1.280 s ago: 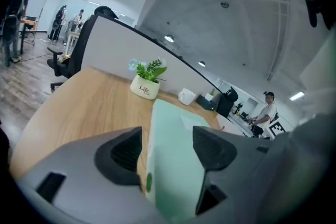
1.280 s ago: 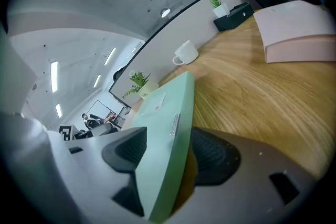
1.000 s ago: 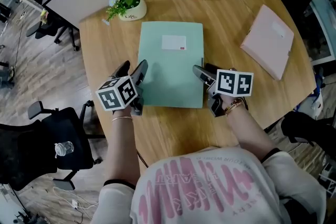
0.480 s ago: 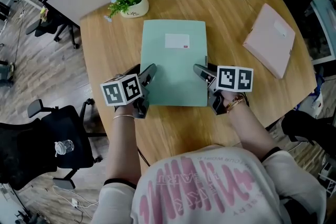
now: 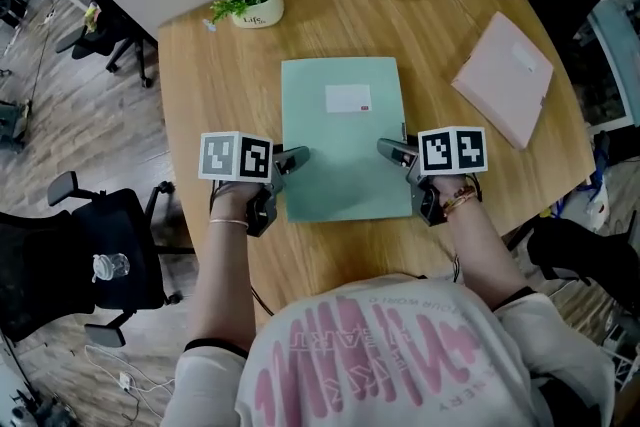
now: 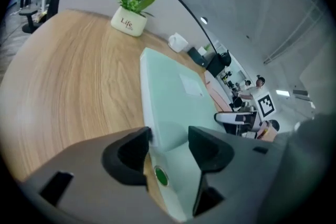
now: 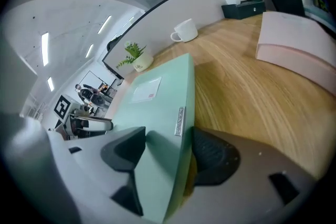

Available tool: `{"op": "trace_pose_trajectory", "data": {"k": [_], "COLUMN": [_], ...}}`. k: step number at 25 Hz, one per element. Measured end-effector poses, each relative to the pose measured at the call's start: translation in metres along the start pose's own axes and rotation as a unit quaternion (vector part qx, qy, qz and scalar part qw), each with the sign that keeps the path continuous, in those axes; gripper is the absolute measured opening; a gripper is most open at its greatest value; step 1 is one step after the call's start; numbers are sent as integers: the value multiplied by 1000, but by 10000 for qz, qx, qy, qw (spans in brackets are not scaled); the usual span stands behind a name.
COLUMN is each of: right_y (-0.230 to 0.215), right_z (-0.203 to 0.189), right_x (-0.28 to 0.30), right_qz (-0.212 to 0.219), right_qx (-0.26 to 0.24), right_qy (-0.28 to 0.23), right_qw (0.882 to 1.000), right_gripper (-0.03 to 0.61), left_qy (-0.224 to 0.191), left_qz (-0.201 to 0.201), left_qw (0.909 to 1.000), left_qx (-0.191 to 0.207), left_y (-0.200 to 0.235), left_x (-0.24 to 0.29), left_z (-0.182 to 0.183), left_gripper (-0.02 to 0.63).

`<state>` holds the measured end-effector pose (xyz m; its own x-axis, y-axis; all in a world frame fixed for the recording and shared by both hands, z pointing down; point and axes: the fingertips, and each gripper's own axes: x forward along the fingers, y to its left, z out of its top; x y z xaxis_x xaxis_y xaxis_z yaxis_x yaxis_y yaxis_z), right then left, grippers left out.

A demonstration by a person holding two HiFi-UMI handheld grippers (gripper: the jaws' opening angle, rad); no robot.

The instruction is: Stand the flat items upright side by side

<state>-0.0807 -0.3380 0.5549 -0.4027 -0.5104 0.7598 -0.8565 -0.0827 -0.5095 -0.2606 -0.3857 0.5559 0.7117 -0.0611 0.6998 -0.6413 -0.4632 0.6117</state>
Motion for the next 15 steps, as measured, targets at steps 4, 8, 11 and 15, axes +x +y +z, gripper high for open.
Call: {"op": "trace_pose_trajectory", "data": {"k": [4,8,11,15], "right_y": [-9,-21,-33,-43], "right_z": [-13,-23,-38,-52], "right_x": [-12,-28,-44,-64], "right_qz": [127,31,137,288], "right_qx": [-126,-529,-752,-1046], "right_qy": [152,305,452,427], "right_qw": [9997,9981,9961,9932], "right_gripper": [273,276,285,285], "left_qy": [183,171,224,84], "left_qz": [428,732,840,1204], "left_qw": [9988,9971,9962,9925], "left_qx": [121,-84,-112,185], "left_y": [-16,-38,-60,-84], "left_x": [5,14,21,24], "left_z": [-19,-41,-62,-77], "left_gripper": [242,242,241,239]}}
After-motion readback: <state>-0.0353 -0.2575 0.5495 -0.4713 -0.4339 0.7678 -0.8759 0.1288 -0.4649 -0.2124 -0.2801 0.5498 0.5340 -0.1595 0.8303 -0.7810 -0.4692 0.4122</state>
